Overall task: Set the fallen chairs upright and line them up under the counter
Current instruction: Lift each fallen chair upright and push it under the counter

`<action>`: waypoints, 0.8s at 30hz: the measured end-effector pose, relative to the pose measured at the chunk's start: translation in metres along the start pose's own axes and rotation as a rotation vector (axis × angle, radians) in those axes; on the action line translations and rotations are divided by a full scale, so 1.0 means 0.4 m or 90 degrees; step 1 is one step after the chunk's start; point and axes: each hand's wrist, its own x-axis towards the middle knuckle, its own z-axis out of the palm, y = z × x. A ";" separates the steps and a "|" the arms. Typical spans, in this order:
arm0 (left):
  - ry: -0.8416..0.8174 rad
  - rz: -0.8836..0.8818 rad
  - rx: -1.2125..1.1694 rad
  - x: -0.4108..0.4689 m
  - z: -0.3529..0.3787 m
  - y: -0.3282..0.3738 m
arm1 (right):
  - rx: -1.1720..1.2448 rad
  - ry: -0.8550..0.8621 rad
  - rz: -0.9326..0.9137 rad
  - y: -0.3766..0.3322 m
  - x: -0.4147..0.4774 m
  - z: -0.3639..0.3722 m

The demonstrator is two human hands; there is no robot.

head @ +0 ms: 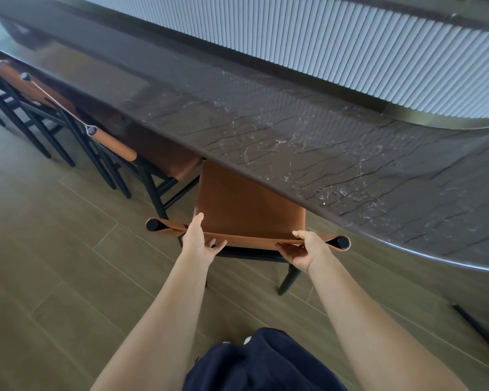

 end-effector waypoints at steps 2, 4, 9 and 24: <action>-0.002 -0.008 0.014 0.008 0.003 0.006 | 0.018 0.007 -0.011 0.005 0.008 0.000; -0.002 -0.016 0.030 0.014 0.007 0.009 | 0.031 0.015 -0.023 0.006 0.013 0.003; 0.006 -0.039 0.048 0.036 0.007 0.017 | 0.053 0.044 -0.045 0.007 0.028 0.010; -0.052 -0.061 0.093 0.057 -0.005 0.032 | 0.068 0.153 -0.106 0.084 0.002 0.126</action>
